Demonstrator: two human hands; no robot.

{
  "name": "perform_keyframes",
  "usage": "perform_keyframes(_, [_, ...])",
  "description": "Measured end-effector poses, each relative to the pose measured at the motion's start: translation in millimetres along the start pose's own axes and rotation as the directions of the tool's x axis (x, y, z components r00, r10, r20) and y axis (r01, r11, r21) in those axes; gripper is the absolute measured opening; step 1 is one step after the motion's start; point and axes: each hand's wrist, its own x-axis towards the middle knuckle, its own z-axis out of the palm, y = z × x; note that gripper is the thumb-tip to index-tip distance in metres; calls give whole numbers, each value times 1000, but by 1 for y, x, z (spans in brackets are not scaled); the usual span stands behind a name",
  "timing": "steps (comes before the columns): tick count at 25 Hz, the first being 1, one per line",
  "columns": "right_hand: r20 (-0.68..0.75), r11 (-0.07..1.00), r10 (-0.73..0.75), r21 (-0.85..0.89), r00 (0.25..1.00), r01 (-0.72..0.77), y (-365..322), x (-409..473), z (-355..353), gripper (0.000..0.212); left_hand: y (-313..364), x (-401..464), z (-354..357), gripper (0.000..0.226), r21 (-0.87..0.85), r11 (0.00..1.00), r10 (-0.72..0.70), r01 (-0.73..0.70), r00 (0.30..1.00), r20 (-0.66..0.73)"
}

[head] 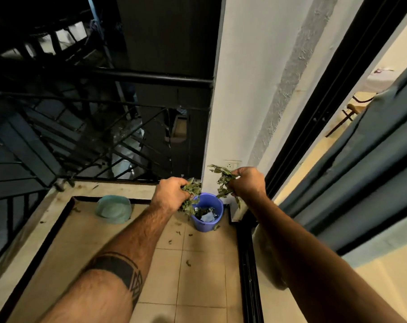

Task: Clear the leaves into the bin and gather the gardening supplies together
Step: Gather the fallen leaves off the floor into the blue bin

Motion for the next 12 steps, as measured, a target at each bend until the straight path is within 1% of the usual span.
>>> perform_keyframes(3, [3, 1000, 1, -3, 1000, -1, 44, 57, 32, 22, -17, 52, 47, 27, -46, 999, -27, 26, 999, -17])
perform_keyframes(6, [-9, 1000, 16, 4, 1000, -16, 86, 108, 77, 12, -51, 103, 94, 26, -98, 995, -24, 18, 998, -59])
perform_keyframes(8, [-13, 1000, 28, 7, 1000, -28, 119, 137, 115, 15, -83, 135, 134, 31, -79, 997, -13, 7, 997, -80])
perform_keyframes(10, [-18, 999, 30, 16, 999, -30, 151, 165, 154, 13, -118, 166, 175, 35, -69, 998, -20, 14, 995, -96])
perform_keyframes(12, [-20, 999, 28, 31, 999, -27, 185, 193, 197, 14, -154, 196, 222, 34, -75, 997, -16, 8, 994, -110])
